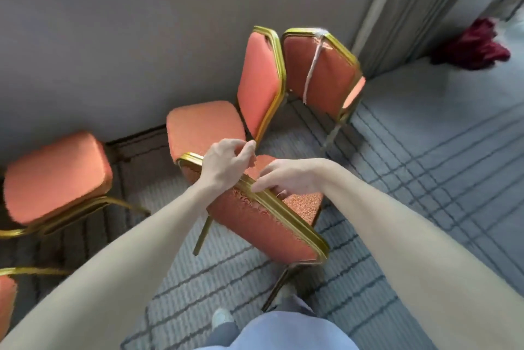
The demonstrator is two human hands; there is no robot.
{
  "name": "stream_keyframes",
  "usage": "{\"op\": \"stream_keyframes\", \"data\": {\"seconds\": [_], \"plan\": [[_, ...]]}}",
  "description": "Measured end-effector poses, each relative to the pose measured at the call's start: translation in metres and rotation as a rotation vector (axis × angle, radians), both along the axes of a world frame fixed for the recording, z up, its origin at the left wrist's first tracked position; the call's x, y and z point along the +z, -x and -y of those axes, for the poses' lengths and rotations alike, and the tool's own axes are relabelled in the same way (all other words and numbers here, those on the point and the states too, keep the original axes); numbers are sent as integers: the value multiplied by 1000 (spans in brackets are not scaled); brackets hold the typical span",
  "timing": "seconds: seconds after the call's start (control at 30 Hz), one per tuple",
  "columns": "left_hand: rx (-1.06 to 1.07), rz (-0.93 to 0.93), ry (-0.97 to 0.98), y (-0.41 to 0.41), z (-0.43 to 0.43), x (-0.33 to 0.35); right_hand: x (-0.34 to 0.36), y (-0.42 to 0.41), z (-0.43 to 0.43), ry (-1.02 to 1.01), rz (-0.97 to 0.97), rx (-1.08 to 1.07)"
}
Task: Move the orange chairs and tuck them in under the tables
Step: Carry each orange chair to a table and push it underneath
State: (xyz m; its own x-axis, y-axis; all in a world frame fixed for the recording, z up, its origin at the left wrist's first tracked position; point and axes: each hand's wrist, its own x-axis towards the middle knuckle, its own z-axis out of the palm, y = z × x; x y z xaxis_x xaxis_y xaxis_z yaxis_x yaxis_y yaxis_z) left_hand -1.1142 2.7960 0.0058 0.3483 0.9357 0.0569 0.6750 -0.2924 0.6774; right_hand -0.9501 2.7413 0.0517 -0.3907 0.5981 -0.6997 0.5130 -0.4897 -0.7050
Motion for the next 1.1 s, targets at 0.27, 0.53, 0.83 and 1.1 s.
{"op": "stream_keyframes", "data": {"seconds": [0.27, 0.53, 0.83, 1.1], "plan": [[-245, -147, -221, -28, -33, 3, 7, -20, -40, -245, 395, 52], [-509, -230, -367, -68, -84, 9, 17, -52, -53, -300, 436, -196], [-577, -242, -320, -114, -115, 18, -15, -38, -58, -678, 940, -670], [-739, -167, -273, -110, -125, 22, -9, -26, -61, -575, 1006, -709]]}}
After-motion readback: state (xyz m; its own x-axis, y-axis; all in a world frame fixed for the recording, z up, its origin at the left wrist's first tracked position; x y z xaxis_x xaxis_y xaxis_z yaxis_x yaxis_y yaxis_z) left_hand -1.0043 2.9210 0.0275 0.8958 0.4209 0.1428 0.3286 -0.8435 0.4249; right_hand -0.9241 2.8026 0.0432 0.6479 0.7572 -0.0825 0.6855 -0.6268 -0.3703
